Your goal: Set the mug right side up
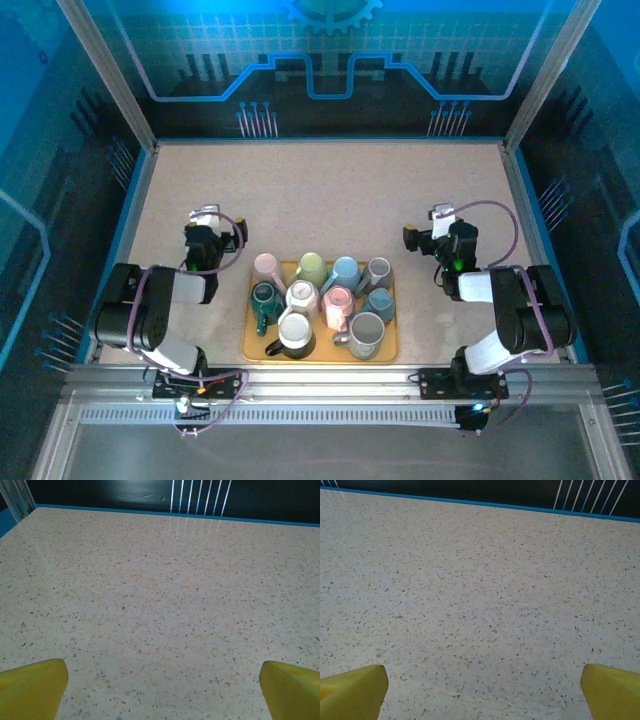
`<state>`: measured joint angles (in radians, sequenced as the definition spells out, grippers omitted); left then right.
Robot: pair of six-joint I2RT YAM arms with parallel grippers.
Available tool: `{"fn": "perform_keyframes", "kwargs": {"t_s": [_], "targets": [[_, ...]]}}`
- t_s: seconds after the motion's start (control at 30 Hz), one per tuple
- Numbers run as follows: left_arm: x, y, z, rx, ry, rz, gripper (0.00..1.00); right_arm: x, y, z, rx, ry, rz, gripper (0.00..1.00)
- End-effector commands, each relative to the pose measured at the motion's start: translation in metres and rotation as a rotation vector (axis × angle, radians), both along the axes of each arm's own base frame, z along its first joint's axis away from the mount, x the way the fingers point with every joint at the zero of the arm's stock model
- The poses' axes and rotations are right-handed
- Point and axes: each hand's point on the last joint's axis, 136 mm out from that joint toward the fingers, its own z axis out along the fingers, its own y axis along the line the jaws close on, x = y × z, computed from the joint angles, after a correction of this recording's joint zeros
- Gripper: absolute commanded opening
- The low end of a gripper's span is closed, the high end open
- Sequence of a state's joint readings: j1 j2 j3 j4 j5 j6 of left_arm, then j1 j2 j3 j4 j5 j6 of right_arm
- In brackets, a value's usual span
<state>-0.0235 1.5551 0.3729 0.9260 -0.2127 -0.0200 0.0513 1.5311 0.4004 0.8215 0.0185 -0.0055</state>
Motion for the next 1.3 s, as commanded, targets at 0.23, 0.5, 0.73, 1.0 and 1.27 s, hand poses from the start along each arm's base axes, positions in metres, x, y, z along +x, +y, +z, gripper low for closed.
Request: {"fn": "perform_keyframes", "kwargs": {"t_s": [0.23,0.5,0.73,1.0,1.27], "targets": [[0.003,-0.013,0.003,-0.001,-0.01,-0.079,0.99,0.006,0.001,0.009,-0.017,-0.029,0.006,1.0],[0.003,-0.013,0.003,-0.002,-0.009,-0.08,0.99,0.006,0.0,0.01,-0.016,-0.03,0.005,1.0],[0.003,-0.024,0.004,0.0,-0.011,-0.146,0.99,0.006,0.0,0.009,-0.016,-0.029,0.006,1.0],[0.0,-0.028,0.004,0.023,-0.027,-0.157,0.99,0.006,0.001,0.009,-0.015,-0.028,0.007,1.0],[0.001,-0.029,0.004,0.009,-0.02,-0.166,0.99,0.006,0.001,0.009,-0.013,-0.029,0.009,1.0]]}}
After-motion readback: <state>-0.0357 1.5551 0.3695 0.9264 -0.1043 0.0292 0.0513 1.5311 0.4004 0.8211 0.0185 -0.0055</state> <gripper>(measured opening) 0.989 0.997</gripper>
